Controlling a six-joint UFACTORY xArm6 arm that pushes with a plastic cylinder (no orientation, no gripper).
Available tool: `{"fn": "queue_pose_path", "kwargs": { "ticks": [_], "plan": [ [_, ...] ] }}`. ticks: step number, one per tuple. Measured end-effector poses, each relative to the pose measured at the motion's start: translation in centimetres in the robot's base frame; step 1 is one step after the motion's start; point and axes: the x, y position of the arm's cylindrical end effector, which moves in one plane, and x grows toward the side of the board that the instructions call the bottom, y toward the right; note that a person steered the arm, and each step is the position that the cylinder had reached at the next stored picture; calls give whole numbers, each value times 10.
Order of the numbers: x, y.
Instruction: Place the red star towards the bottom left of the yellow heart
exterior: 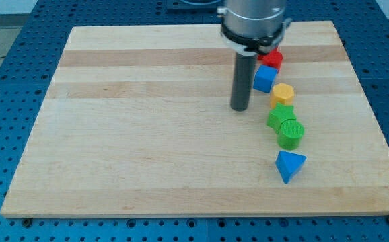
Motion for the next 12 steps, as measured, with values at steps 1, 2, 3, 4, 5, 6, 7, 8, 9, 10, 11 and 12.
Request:
{"fn": "queue_pose_path", "kwargs": {
  "ticks": [1,2,3,4,5,6,7,8,9,10,11,12],
  "plan": [
    [1,-4],
    [0,-4],
    [0,-4],
    [0,-4],
    [0,-4],
    [-4,-4],
    [63,-25],
    [167,-43],
    [189,-37],
    [189,-9],
    [189,30],
    [188,30]
  ]
}}
